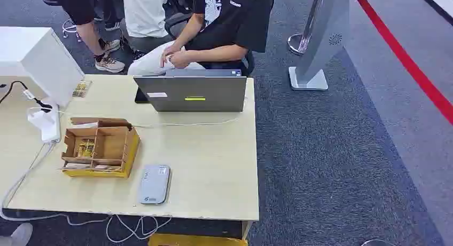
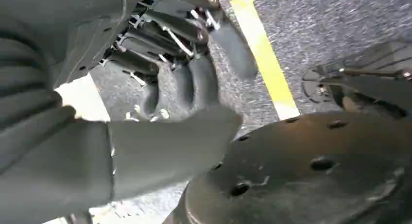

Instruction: Pass the card to the sensor for recognition and then transmit it.

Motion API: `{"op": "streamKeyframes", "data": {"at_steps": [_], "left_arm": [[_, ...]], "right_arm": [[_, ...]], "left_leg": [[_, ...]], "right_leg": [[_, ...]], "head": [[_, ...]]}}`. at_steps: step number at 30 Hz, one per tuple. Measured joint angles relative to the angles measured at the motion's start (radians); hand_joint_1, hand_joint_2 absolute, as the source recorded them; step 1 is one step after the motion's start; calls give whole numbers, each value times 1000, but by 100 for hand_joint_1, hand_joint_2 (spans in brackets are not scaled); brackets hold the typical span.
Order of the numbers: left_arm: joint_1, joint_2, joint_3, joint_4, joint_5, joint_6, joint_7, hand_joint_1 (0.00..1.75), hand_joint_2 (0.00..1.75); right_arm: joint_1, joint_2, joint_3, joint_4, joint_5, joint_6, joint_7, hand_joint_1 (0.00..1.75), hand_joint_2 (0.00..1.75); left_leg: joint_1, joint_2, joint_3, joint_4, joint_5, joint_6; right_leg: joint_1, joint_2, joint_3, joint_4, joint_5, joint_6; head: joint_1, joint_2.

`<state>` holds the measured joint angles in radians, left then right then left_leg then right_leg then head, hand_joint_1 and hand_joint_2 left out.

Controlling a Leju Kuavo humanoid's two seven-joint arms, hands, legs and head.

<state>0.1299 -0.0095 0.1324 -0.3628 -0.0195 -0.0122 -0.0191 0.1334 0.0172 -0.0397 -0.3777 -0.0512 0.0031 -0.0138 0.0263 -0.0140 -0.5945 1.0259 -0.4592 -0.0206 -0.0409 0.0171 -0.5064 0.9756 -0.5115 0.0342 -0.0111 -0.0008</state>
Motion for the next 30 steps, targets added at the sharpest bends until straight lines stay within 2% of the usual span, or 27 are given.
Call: {"op": "streamKeyframes", "data": {"at_steps": [6,15,16,19,20,24,30], "left_arm": [[-15,1,132,0,-33,-32,-42,0,175],[-41,-2,381,2,-61,-80,-112,0,175],[-45,-3,417,2,-61,-87,-123,0,175],[-57,-8,515,2,-61,-112,-165,0,175],[-60,-10,543,2,-59,-120,-177,0,175],[-75,-23,667,-9,-50,-162,-229,0,175],[-95,-52,830,-80,-17,-223,-278,0,175]], "right_arm": [[-12,0,11,14,-105,17,-39,0,175],[-39,0,12,49,-248,26,-93,0,175],[-41,0,12,55,-267,30,-101,0,0],[-50,0,12,66,-317,37,-134,0,0],[-53,0,12,70,-330,41,-144,0,175],[-65,0,12,86,-379,64,-202,0,175],[-85,0,12,105,-426,91,-300,0,175]], "left_leg": [[0,0,0,0,0,0],[0,0,0,0,0,0],[0,0,0,0,0,0],[0,0,0,0,0,0],[0,0,0,0,0,0],[0,0,0,0,0,0],[0,0,0,0,0,0]], "right_leg": [[0,0,0,0,0,0],[0,0,0,0,0,0],[0,0,0,0,0,0],[0,0,0,0,0,0],[0,0,0,0,0,0],[0,0,0,0,0,0],[0,0,0,0,0,0]], "head": [[0,0],[0,0],[0,0],[0,0],[0,0],[0,0],[0,0]]}}
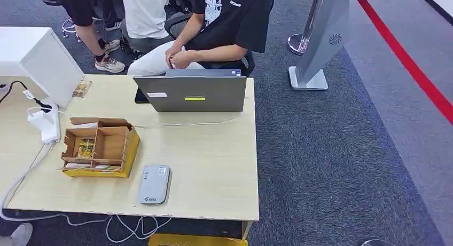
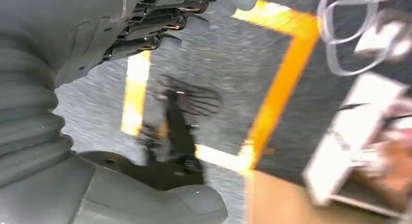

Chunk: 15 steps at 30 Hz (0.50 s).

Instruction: Pass the card to the sensor for recognition and then transmit it.

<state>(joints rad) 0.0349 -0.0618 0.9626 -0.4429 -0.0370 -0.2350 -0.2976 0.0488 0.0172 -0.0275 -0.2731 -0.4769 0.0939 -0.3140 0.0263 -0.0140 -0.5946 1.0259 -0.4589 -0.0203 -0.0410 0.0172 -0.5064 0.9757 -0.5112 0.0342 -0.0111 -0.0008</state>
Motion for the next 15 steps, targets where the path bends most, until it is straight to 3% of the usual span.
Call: {"op": "streamKeyframes", "data": {"at_steps": [10,15], "left_arm": [[-25,-66,228,-221,45,-108,-83,0,175],[-35,-109,300,-377,67,-151,-131,0,175]], "right_arm": [[-45,2,34,23,-24,42,-146,0,175],[-64,9,55,33,-20,48,-173,0,175]], "left_leg": [[0,0,0,0,0,0],[0,0,0,0,0,0]], "right_leg": [[0,0,0,0,0,0],[0,0,0,0,0,0]], "head": [[0,0],[0,0]]}}
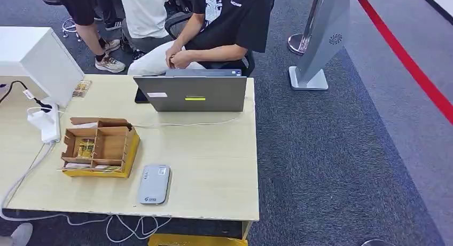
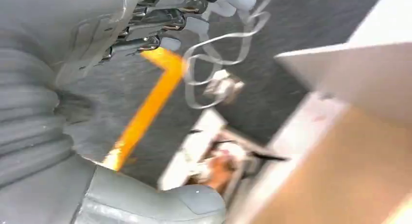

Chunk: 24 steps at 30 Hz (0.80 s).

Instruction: Pass the card to the sensor for recognition and then transmit it.

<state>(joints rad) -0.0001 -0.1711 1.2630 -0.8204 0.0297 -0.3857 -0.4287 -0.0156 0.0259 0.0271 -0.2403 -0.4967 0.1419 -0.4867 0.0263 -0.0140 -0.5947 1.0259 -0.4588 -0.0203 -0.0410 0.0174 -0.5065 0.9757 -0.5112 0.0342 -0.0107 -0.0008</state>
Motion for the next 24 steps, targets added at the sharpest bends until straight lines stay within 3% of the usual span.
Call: {"op": "streamKeyframes", "data": {"at_steps": [4,10,18,24], "left_arm": [[4,-32,10,-130,23,2,-48,0,175],[40,-75,0,-314,86,67,-117,0,175],[116,-106,-97,-555,128,207,-171,0,175],[169,-108,-213,-708,47,305,-195,0,175]], "right_arm": [[-9,5,11,5,12,-18,-9,0,175],[-21,13,26,10,27,-40,-13,0,175],[-32,24,28,15,46,-76,-20,0,175],[-39,32,27,18,56,-86,-19,0,175]], "left_leg": [[0,0,0,0,0,0],[0,0,0,0,0,0],[0,0,0,0,0,0],[0,0,0,0,0,0]], "right_leg": [[0,0,0,0,0,0],[0,0,0,0,0,0],[0,0,0,0,0,0],[0,0,0,0,0,0]], "head": [[-1,0],[0,0],[0,0],[-1,0]]}}
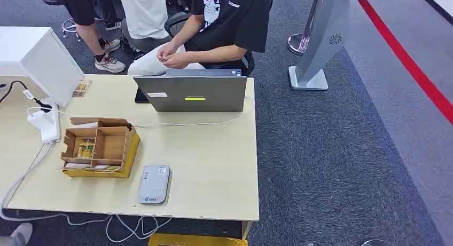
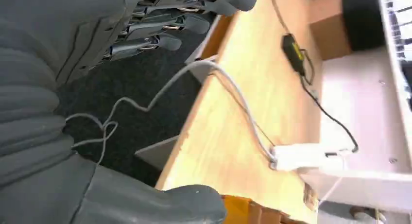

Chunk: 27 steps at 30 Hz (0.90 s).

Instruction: Pass the card to the sensor for recognition and then transmit it.

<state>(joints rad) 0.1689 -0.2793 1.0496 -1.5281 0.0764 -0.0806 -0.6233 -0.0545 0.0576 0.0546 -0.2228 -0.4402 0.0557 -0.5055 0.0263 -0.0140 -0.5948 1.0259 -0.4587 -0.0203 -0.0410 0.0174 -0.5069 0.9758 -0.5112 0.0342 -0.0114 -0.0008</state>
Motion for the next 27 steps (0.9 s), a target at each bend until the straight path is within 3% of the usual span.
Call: {"op": "streamKeyframes", "data": {"at_steps": [8,9,10,11,27], "left_arm": [[22,56,-140,-82,-207,142,6,0,175],[22,69,-156,-88,-238,157,12,0,0],[22,80,-173,-92,-268,171,20,0,0],[22,92,-188,-95,-294,183,28,0,175],[-72,305,-469,-78,-737,358,189,0,175]], "right_arm": [[-14,8,1,0,27,-7,16,0,175],[-16,9,1,0,32,-8,19,0,175],[-18,10,1,0,35,-11,23,0,175],[-20,11,1,0,40,-15,24,0,175],[-46,23,19,0,117,-46,66,0,175]], "left_leg": [[0,0,0,0,0,0],[0,0,0,0,0,0],[0,0,0,0,0,0],[0,0,0,0,0,0],[0,0,0,0,1,-1]], "right_leg": [[0,0,0,0,0,0],[0,0,0,0,0,0],[0,0,0,0,0,0],[0,0,0,0,0,0],[0,1,-1,0,1,0]], "head": [[0,0],[0,0],[0,0],[0,0],[0,0]]}}
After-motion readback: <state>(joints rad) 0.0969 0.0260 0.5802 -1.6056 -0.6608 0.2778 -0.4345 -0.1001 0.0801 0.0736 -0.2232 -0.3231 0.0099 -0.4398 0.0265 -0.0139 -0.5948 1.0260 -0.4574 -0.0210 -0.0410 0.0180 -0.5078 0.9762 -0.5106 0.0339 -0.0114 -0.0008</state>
